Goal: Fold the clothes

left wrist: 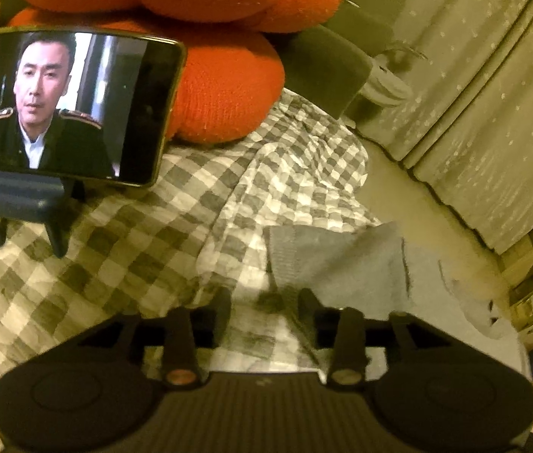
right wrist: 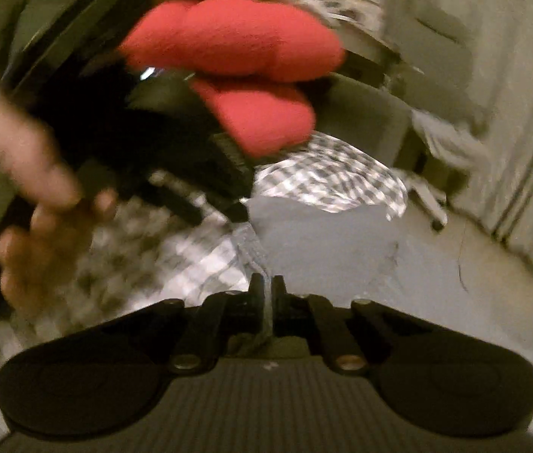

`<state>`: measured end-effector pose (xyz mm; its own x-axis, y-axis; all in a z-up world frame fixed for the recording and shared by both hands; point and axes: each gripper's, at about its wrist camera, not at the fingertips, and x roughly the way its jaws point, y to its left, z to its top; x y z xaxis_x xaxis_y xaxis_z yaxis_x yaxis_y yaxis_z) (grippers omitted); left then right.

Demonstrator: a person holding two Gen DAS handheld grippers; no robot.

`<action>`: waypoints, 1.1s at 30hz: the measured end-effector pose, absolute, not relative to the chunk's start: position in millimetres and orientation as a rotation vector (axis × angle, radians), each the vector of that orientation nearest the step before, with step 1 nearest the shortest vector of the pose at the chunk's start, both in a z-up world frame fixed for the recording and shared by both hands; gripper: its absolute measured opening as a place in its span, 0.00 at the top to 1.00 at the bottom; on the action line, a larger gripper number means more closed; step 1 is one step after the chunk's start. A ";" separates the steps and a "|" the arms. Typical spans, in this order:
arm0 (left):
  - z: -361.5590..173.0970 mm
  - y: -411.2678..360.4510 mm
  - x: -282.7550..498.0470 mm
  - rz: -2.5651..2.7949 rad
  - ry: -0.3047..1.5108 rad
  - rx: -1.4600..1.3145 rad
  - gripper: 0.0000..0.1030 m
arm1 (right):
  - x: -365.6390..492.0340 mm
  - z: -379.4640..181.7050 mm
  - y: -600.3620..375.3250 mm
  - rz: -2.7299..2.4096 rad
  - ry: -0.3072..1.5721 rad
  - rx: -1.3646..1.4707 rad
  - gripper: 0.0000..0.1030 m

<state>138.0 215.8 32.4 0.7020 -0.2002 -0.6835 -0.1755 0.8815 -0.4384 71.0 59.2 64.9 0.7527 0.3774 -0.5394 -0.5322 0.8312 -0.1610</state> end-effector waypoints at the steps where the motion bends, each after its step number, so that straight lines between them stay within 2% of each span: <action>1: 33.5 215.8 137.5 -0.020 0.801 -0.518 0.54 | 72.6 67.1 54.6 0.504 0.525 -0.278 0.97; 4: 36.1 215.1 135.5 -0.041 0.798 -0.562 0.50 | 76.3 71.3 43.8 0.506 0.549 -0.192 0.97; 9: 36.7 214.4 132.3 -0.086 0.800 -0.656 0.50 | 77.2 75.4 37.5 0.554 0.559 -0.093 0.97; 14: 27.9 214.1 138.6 -0.131 0.799 -0.750 0.47 | 71.0 71.1 44.5 0.584 0.562 -0.102 0.97; 15: 25.2 212.4 141.4 -0.127 0.807 -0.747 0.50 | 70.8 69.5 46.9 0.596 0.562 -0.106 0.97; 18: 19.4 208.2 148.5 -0.101 0.816 -0.702 0.76 | 70.4 66.8 52.8 0.632 0.559 -0.106 0.96; 20: 16.7 208.0 151.8 -0.094 0.811 -0.681 0.83 | 71.8 67.9 52.0 0.644 0.556 -0.099 0.96; 21: 16.0 208.9 152.7 -0.088 0.809 -0.670 0.93 | 72.5 68.5 51.5 0.650 0.555 -0.095 0.96; 22: 16.4 208.4 153.2 -0.080 0.803 -0.649 0.98 | 72.9 67.5 51.1 0.654 0.558 -0.097 0.96; 33: 34.0 192.6 148.5 0.021 0.715 -0.368 0.99 | 75.5 57.9 58.9 0.667 0.586 -0.154 0.95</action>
